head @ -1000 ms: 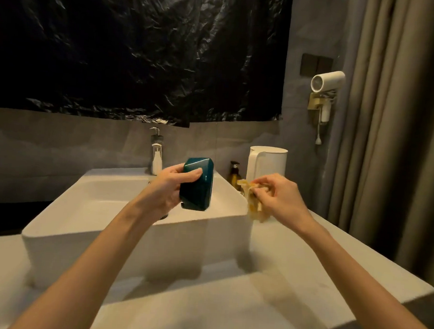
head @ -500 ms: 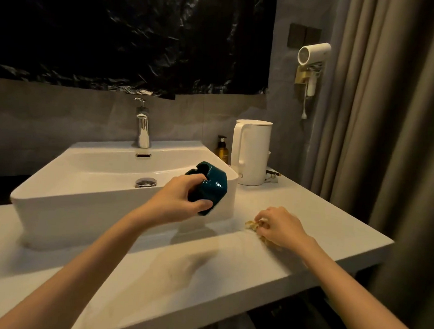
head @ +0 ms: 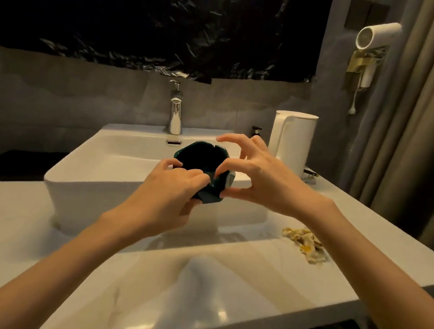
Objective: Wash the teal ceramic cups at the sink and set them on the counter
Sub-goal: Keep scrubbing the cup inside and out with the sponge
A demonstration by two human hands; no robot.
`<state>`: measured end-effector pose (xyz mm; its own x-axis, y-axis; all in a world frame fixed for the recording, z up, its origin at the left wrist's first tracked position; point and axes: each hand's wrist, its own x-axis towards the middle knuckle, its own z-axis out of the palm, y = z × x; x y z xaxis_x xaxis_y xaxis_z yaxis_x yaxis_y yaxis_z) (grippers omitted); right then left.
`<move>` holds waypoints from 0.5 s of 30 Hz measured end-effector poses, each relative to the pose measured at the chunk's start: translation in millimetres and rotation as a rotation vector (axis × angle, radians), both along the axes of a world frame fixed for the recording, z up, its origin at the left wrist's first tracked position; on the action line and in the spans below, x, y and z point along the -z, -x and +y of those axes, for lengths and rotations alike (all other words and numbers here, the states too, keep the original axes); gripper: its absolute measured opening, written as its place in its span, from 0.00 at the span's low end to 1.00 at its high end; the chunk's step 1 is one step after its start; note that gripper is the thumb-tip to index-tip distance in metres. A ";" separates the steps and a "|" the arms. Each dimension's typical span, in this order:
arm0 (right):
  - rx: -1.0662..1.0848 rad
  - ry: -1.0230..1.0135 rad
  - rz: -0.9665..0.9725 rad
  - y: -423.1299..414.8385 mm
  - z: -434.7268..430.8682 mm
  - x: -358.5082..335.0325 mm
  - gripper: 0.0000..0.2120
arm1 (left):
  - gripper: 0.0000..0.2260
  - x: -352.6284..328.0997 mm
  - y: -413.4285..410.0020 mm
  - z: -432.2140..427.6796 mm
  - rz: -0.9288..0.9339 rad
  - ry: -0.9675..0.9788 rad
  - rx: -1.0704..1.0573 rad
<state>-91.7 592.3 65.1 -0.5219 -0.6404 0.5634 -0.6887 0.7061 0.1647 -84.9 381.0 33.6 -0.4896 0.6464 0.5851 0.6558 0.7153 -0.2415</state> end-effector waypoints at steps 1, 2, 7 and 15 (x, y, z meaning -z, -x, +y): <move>-0.016 -0.035 0.016 9.0 -7.1 -1.8 0.15 | 0.13 -1.5 4.5 -7.4 0.020 0.025 -0.021; -0.036 -0.059 0.021 19.1 -14.4 -3.6 0.14 | 0.13 -3.5 10.5 -15.2 0.034 0.041 -0.043; -0.157 -0.057 -0.003 69.7 -54.4 -17.5 0.11 | 0.15 -21.7 46.9 -52.5 0.091 0.081 -0.119; -0.194 0.013 -0.128 118.7 -92.8 -65.4 0.12 | 0.14 -75.8 90.8 -95.2 0.060 0.062 -0.164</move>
